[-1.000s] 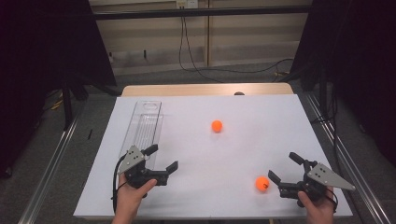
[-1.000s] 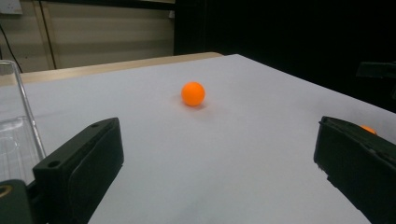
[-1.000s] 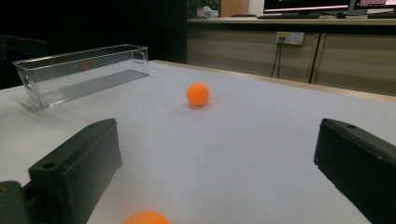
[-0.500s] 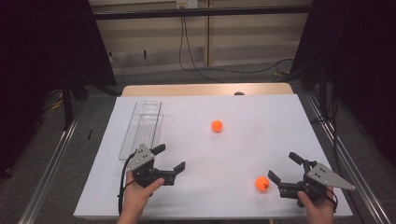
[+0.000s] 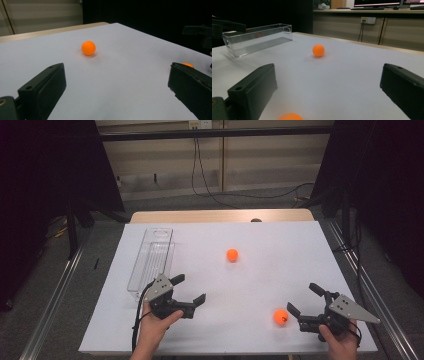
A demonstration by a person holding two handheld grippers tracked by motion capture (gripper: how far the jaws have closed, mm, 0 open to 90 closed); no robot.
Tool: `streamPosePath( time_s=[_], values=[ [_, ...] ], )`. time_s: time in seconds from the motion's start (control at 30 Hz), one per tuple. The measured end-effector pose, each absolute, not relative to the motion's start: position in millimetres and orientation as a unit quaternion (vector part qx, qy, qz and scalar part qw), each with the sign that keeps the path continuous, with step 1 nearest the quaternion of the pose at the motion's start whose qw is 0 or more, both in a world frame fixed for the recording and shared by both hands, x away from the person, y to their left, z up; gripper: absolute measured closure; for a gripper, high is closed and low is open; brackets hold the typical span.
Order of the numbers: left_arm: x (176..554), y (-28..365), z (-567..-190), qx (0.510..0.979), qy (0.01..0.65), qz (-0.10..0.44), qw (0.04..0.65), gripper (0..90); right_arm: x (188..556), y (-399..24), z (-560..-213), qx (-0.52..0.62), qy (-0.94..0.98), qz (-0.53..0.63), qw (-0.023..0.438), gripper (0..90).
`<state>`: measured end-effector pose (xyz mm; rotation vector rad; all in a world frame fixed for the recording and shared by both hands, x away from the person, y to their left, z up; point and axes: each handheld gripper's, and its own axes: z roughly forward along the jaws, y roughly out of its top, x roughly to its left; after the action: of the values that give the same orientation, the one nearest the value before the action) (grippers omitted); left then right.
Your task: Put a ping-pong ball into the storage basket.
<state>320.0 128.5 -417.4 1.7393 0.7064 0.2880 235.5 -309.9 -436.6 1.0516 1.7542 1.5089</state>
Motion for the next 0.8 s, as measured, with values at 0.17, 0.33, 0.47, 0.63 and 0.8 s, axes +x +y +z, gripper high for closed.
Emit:
streamPosePath(
  time_s=[0.17, 0.33, 0.47, 0.63, 0.8],
  values=[
    [320, 124, -419, 0.748, 0.300, 0.120, 0.579, 1.7, 236, -309, -437, 0.395, 0.660, 0.568, 0.295, 0.3],
    [321, 120, -419, 0.752, 0.295, 0.117, 0.577, 1.7, 236, -309, -437, 0.394, 0.660, 0.568, 0.295, 0.3],
    [322, 116, -419, 0.753, 0.294, 0.115, 0.577, 1.8, 236, -309, -437, 0.394, 0.660, 0.568, 0.294, 0.3],
    [322, 110, -420, 0.755, 0.292, 0.111, 0.576, 1.9, 236, -309, -437, 0.394, 0.660, 0.567, 0.294, 0.3],
    [322, 107, -420, 0.758, 0.289, 0.110, 0.575, 1.9, 236, -309, -437, 0.393, 0.661, 0.567, 0.294, 0.3]
  ],
)
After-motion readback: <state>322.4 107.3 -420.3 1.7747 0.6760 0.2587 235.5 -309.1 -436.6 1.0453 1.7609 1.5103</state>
